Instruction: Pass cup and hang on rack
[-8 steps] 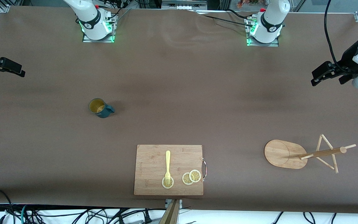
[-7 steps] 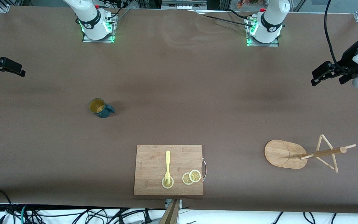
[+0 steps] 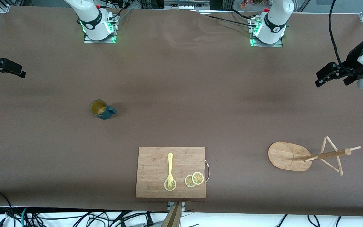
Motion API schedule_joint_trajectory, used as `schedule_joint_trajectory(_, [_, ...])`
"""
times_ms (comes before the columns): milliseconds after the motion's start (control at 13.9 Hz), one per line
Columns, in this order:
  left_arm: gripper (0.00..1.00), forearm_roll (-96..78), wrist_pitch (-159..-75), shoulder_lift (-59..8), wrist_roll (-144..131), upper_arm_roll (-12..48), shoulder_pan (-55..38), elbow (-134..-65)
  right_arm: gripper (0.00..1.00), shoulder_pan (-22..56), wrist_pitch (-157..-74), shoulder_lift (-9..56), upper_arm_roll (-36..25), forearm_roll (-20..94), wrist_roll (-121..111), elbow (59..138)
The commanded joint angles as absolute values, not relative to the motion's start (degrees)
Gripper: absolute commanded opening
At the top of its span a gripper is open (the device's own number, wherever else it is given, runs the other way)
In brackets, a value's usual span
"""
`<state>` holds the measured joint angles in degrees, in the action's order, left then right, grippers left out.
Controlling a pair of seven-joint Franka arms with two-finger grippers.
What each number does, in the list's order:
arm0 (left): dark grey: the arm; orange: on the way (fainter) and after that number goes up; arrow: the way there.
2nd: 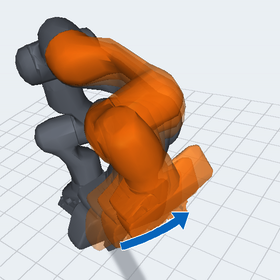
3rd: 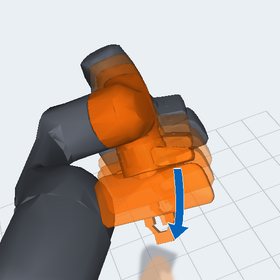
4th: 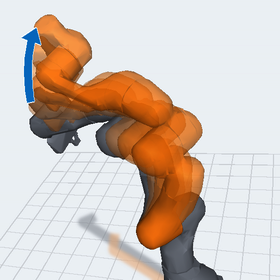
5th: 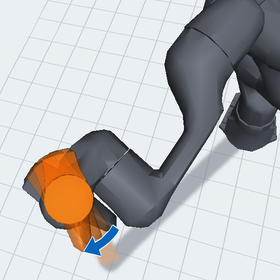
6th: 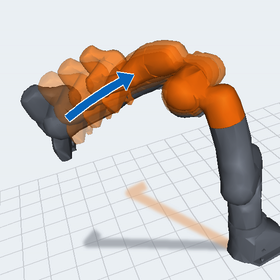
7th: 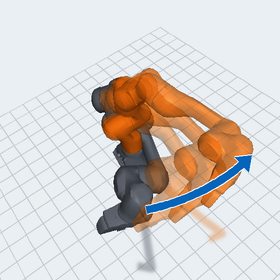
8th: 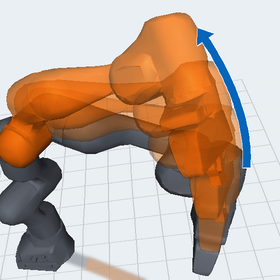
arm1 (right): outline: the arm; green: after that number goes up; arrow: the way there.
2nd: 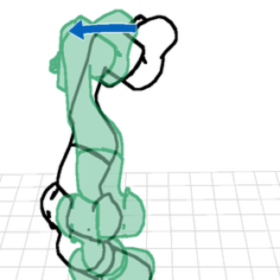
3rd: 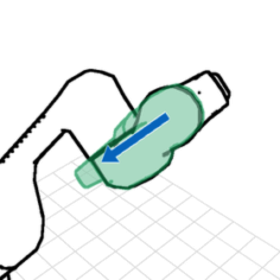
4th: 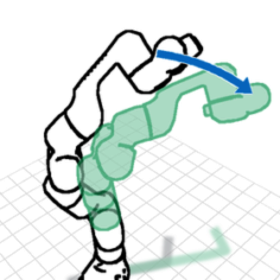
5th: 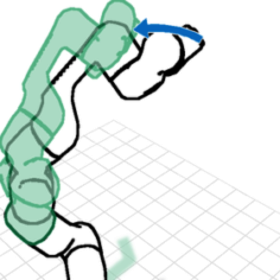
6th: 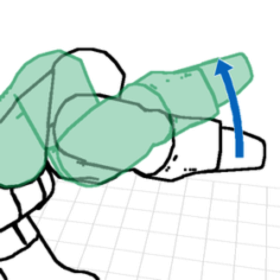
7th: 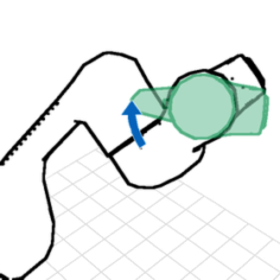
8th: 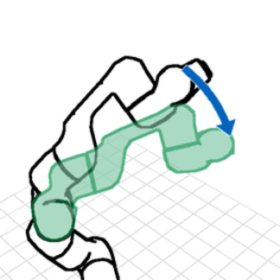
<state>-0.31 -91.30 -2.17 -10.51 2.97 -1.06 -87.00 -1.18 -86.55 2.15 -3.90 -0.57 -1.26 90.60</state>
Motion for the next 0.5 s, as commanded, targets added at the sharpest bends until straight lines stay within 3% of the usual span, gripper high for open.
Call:
schedule_joint_trajectory(0, [1.0, -0.3, -91.1, -2.2, -9.2, 2.8, -1.2, -86.5, 1.0, -0.8, -85.3, 2.7, -4.0, -1.3, -1.7, 89.0])
schedule_joint_trajectory(432, [1.0, -0.3, -91.1, -2.2, -9.2, 2.8, -1.1, -86.5, 1.0, -0.8, -85.1, 2.6, -4.0, -1.3, -1.8, 89.0])
